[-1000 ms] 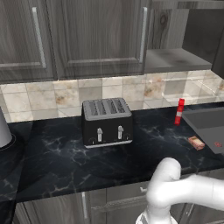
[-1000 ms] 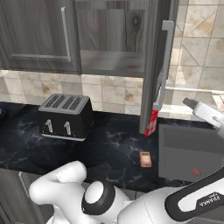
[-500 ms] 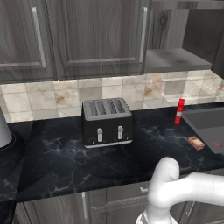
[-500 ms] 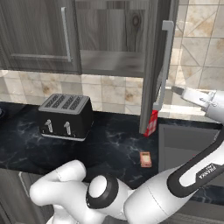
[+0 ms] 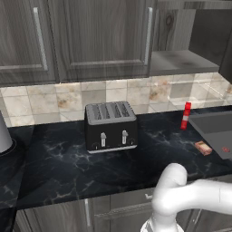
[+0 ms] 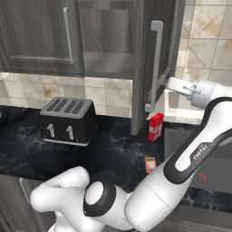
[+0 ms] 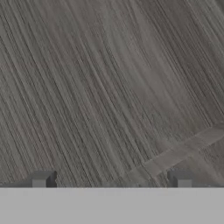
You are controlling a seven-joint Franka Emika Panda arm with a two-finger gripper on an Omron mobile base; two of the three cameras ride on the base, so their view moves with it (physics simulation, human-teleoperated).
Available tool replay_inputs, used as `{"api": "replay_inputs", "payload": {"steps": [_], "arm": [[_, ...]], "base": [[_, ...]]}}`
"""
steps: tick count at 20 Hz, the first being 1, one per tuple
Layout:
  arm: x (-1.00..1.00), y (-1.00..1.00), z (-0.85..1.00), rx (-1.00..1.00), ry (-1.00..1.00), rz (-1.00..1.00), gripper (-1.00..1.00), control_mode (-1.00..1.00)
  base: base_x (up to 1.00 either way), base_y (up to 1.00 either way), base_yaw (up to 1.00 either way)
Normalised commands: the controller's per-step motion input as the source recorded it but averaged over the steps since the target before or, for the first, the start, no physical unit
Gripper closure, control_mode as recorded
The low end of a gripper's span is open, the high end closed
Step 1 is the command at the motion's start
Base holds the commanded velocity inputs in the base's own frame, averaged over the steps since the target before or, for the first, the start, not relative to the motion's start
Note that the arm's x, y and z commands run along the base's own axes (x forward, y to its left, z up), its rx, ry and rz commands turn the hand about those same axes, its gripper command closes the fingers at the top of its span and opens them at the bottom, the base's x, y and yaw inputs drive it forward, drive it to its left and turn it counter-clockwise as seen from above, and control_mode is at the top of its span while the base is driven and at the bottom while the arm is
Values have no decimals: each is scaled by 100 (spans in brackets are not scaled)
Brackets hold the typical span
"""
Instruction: Open the cabinet. Pick the bar soap and place it next to the sink. Then close the cabinet.
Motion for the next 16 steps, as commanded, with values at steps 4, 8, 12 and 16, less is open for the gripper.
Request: {"api": "replay_inputs", "payload": {"steps": [4,8,12,16], "arm": [[38,60,8,7,-4,0,-100,-100],[41,48,11,9,-2,-2,-100,-100],[41,40,26,9,-1,-6,-100,-100],[33,35,31,6,-2,-8,-100,-100]], "base": [[0,0,0],[0,0,0],[0,0,0],[0,0,0]]}}
